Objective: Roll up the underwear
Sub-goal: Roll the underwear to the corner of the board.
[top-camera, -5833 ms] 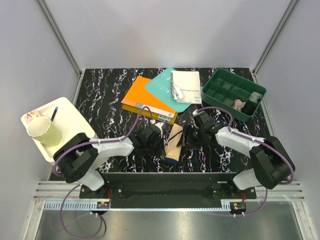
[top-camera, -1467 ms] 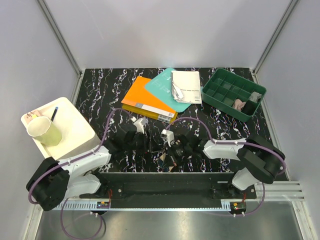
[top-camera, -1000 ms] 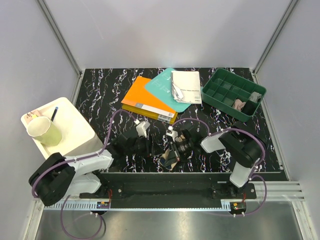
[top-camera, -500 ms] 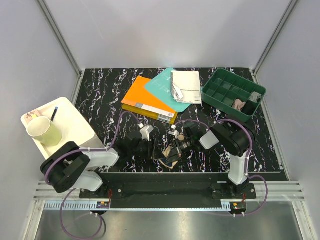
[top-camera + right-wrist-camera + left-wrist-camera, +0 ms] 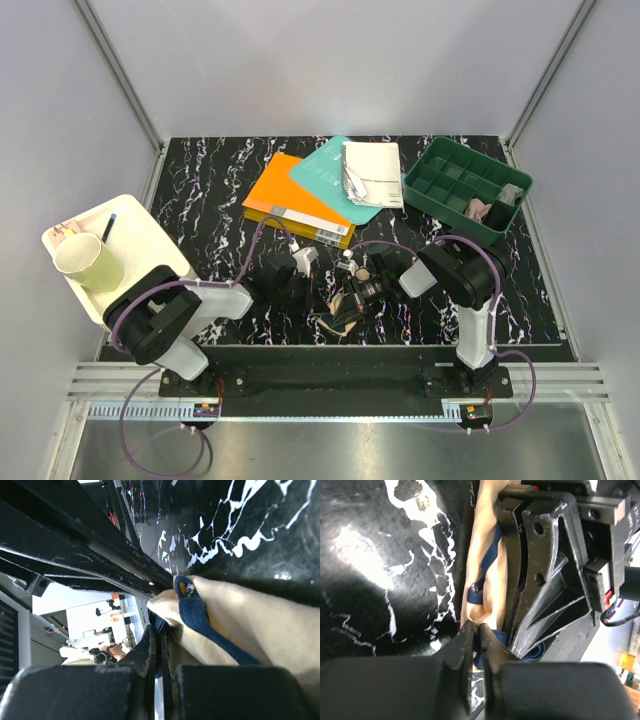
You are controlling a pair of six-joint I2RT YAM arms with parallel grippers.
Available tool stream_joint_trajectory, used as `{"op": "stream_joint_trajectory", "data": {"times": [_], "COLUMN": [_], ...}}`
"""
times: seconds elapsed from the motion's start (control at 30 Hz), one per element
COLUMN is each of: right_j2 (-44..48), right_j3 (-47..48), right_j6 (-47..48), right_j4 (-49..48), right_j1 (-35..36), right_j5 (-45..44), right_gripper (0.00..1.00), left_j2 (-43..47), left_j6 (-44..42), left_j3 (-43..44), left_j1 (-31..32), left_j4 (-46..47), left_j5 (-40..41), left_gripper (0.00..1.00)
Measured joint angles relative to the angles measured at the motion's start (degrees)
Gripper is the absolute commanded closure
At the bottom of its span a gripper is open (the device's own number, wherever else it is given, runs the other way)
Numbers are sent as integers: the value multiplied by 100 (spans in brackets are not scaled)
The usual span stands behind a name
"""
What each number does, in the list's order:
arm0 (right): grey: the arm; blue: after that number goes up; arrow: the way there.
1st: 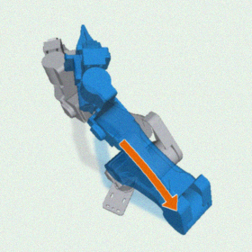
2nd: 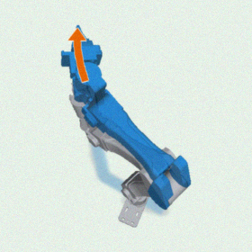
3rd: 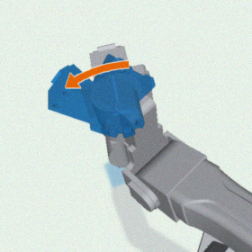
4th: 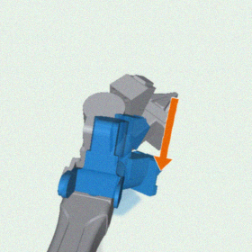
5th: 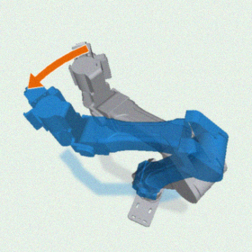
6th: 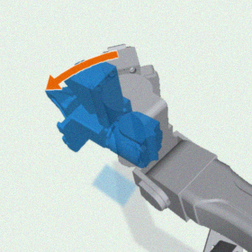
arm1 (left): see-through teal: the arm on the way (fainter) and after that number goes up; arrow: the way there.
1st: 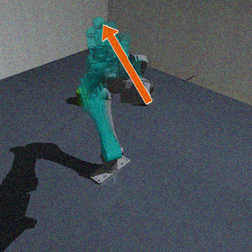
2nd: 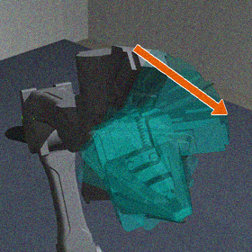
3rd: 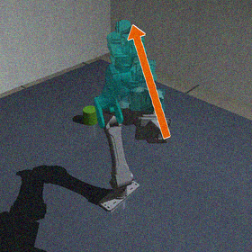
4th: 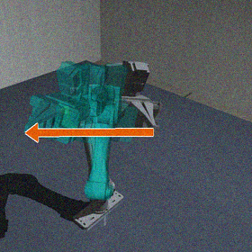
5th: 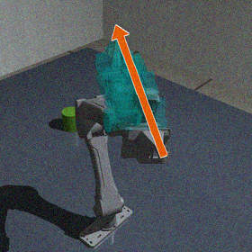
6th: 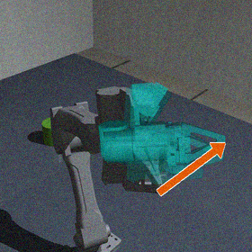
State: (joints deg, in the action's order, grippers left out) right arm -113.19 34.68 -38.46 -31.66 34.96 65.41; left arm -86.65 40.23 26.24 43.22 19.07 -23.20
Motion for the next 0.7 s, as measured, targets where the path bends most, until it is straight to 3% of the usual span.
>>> {"op": "stream_joint_trajectory", "data": {"times": [0.03,0.17,0.2,0.3,0.4,0.7], "right_j2": [0,0,0,188,625,2719], "right_j3": [0,0,0,9,11,24], "right_j6": [-7,-50,-72,-153,-85,439], "right_j4": [-2,-4,-2,0,330,2503], "right_j1": [0,-4,-4,-20,-52,-103], "right_j5": [0,-22,-35,48,-216,-1823], "right_gripper": [98,66,48,32,23,17], "left_j2": [-48,-87,-87,-114,-208,-354], "left_j6": [-17,-37,-37,-15,79,470], "left_j3": [61,195,205,284,396,570], "left_j1": [0,0,0,0,-4,-4], "left_j4": [-52,-299,-332,-481,-586,-743], "left_j5": [-22,-57,-55,-48,-55,-57], "left_gripper": [100,100,100,100,100,100]}}
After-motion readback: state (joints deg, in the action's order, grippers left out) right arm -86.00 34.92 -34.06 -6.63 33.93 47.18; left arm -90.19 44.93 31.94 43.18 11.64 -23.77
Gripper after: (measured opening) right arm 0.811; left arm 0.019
